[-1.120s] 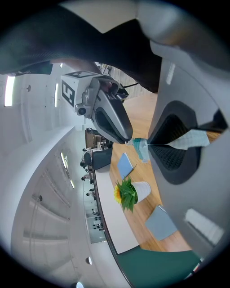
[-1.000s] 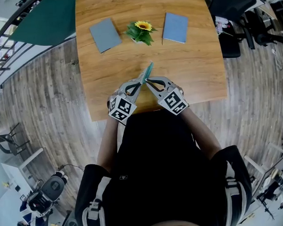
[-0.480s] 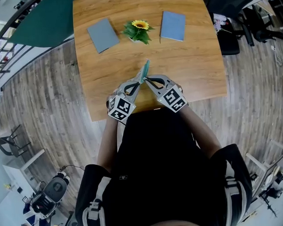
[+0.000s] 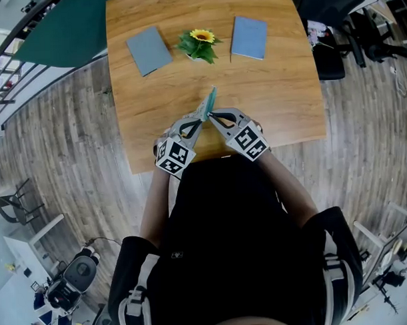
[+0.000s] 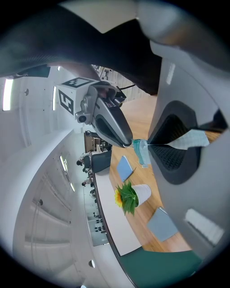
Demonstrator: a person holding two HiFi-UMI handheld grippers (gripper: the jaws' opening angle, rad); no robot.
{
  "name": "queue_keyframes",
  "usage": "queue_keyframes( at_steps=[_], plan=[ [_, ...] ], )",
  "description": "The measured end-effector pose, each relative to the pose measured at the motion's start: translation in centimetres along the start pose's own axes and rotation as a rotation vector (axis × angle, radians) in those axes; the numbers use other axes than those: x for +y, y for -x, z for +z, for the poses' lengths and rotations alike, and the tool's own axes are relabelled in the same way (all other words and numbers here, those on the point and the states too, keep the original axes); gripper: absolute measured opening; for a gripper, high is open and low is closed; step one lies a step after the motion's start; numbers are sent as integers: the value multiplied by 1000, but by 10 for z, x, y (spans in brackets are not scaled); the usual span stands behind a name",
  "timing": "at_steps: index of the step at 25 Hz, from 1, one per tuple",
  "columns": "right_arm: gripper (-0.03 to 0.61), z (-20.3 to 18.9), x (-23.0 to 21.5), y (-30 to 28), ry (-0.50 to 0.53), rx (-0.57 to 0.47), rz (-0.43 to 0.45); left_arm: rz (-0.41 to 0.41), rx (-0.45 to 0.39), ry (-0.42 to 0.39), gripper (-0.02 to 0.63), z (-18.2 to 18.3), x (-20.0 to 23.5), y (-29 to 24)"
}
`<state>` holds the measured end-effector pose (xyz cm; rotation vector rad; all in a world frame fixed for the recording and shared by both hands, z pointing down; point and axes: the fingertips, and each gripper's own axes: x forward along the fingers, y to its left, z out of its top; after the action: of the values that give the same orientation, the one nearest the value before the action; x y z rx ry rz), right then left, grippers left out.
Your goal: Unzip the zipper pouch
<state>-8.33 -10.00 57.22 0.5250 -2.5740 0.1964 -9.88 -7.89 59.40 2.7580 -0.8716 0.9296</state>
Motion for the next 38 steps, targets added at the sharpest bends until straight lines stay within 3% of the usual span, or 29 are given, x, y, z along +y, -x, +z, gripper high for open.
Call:
queue_keyframes(
  at_steps=[9, 28, 32, 38],
  plan=[
    [9, 1, -5, 4, -5, -9, -39, -19, -24, -27, 8, 6, -5, 1],
    [6, -1, -15, 9, -228, -30, 9, -46, -60, -75, 5, 19, -12, 4],
    [6, -2, -15, 12, -296, -34, 48, -49, -63, -80, 5, 20, -13, 4],
    [5, 4, -15, 21, -441, -55, 176, -33, -77, -76, 5, 22, -8, 8]
  ],
)
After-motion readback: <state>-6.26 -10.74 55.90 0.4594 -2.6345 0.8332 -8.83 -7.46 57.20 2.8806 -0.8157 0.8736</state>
